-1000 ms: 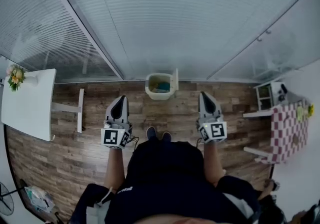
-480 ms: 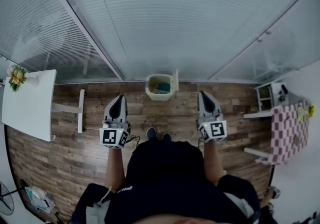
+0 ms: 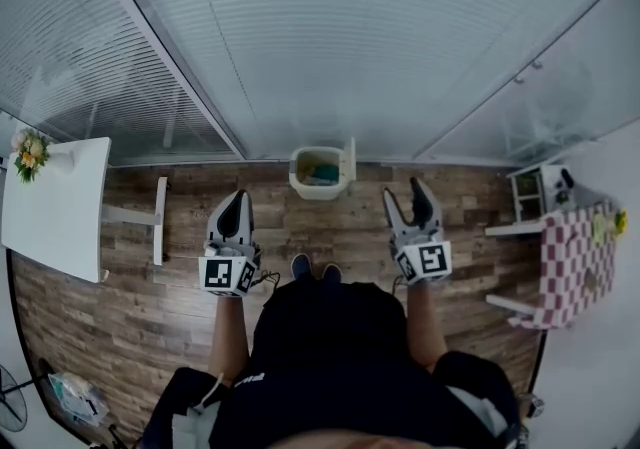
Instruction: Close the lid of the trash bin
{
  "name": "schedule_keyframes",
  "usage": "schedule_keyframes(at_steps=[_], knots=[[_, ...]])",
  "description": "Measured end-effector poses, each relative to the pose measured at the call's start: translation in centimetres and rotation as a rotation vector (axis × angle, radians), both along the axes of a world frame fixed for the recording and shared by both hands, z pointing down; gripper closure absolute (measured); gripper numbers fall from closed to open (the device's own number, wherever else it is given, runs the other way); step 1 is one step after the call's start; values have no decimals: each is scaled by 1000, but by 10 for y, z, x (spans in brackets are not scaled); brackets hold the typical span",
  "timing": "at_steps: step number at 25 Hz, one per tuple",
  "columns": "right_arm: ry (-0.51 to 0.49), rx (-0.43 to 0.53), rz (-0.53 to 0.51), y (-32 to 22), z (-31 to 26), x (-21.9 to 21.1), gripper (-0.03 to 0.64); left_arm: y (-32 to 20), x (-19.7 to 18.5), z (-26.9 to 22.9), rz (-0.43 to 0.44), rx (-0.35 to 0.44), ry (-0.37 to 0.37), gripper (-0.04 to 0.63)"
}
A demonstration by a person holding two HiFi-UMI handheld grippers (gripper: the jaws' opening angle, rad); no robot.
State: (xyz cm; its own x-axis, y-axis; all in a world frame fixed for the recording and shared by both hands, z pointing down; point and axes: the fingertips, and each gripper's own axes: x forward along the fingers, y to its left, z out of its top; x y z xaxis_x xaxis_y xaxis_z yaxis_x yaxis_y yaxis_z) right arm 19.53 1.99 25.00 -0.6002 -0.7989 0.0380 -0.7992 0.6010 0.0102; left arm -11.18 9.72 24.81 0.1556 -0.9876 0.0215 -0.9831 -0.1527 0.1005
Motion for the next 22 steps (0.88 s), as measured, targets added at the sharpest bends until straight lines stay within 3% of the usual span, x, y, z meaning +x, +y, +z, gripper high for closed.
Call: schedule_keyframes(at_steps=[7, 22], knots=[[9, 2, 0, 2, 1, -6, 354, 3, -3, 5, 1, -6, 19, 589], [-10, -5, 30, 2, -3, -18, 351, -1, -29, 5, 1, 10, 20, 589]])
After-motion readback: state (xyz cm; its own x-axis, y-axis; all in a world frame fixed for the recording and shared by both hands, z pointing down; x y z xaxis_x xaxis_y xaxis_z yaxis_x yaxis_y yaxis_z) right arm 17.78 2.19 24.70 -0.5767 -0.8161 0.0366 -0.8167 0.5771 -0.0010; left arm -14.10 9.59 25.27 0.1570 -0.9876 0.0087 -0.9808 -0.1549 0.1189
